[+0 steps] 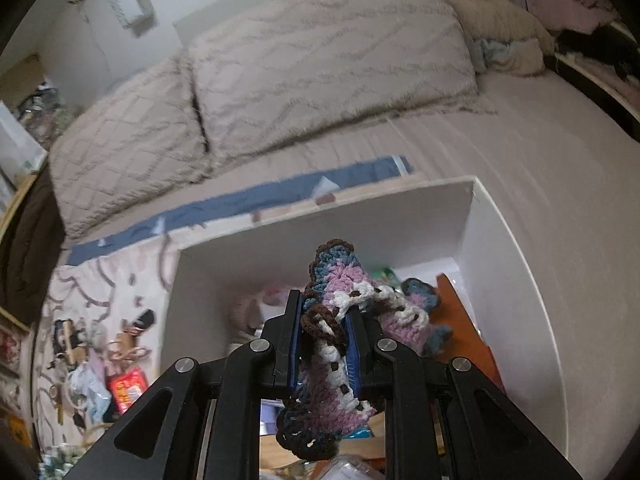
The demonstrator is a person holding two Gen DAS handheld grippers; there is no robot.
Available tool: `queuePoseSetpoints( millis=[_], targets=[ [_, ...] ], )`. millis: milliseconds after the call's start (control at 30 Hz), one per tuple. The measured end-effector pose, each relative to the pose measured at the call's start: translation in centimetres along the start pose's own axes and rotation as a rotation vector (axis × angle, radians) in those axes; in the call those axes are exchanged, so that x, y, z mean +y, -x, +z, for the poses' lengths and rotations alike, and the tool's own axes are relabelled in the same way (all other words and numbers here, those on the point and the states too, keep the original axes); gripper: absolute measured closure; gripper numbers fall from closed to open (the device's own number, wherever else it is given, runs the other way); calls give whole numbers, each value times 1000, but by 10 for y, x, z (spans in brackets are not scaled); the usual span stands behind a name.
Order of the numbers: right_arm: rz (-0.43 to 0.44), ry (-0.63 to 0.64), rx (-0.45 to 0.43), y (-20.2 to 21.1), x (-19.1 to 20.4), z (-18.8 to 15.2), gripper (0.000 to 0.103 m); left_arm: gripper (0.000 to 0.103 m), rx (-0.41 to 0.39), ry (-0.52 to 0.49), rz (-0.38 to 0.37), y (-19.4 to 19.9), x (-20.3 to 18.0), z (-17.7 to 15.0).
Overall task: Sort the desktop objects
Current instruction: 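Lower the crocheted strip into the shoebox and open the right tool while the left holds the pouch, then lower the floral brocade pouch into the shoebox and open the left tool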
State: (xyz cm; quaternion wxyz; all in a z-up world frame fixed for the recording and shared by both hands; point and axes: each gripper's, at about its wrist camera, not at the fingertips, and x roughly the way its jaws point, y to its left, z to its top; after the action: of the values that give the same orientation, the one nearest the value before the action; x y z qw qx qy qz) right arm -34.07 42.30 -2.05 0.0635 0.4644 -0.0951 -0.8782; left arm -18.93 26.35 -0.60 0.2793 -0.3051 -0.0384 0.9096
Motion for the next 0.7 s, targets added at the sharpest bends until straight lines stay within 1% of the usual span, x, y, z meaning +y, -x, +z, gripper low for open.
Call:
queuePoseSetpoints(
  millis=[67,133,200,233,267,300,367,533,700],
  targets=[
    [0,-15,14,-7,-5,-1,84,89,5,3,5,-2,4,0],
    [18,-30,38,-13,-8,-3,83,89,6,13,7,-4,8,2],
    [25,-42,57,-16,-10,-4,73,89,13,25,7,-5,10,3],
    [22,-45,55,-16,-10,-5,48,89,16,26,7,-5,11,3],
    [24,-49,47,-14,-11,-5,20,89,19,22,11,-6,10,3],
    [30,-56,38,-11,-11,-6,13,89,20,17,16,-6,10,2],
    [53,-64,25,-5,-12,-6,13,89,23,12,21,-5,8,2],
    [92,-52,24,13,-13,-10,13,89,26,15,16,-5,7,2],
    [129,-51,-21,43,-23,-19,13,89,47,29,4,-10,0,7]
  ],
)
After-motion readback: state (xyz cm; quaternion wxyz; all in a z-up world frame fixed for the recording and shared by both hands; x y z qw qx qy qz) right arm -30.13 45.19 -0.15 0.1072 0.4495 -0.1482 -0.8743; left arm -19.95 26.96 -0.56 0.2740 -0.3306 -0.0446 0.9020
